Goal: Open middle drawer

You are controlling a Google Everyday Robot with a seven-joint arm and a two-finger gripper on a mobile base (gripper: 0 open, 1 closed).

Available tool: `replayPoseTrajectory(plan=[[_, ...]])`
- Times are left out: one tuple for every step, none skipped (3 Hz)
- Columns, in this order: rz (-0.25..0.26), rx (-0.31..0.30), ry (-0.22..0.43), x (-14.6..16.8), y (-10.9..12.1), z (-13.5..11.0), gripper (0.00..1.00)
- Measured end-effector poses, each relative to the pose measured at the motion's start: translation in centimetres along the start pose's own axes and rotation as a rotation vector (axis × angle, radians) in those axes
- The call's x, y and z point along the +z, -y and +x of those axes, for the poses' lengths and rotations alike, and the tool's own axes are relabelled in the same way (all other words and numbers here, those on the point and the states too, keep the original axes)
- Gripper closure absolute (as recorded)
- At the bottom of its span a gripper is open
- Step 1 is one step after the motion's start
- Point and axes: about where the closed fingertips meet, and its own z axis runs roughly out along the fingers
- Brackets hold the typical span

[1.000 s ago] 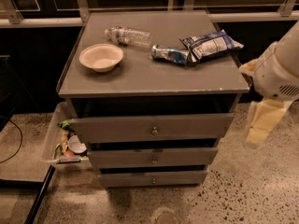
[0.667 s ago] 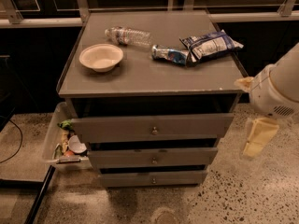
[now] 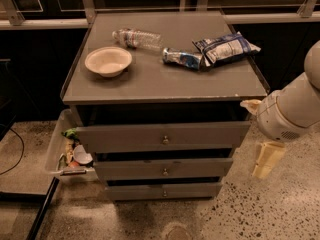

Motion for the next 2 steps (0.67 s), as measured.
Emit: replayPoseTrajectory(plan=[[-0.048,0.011,0.059,3.2,-1.5,0.2,0.0],[-0.086,0.027,0.134,9.2,-3.4,1.4,0.0]])
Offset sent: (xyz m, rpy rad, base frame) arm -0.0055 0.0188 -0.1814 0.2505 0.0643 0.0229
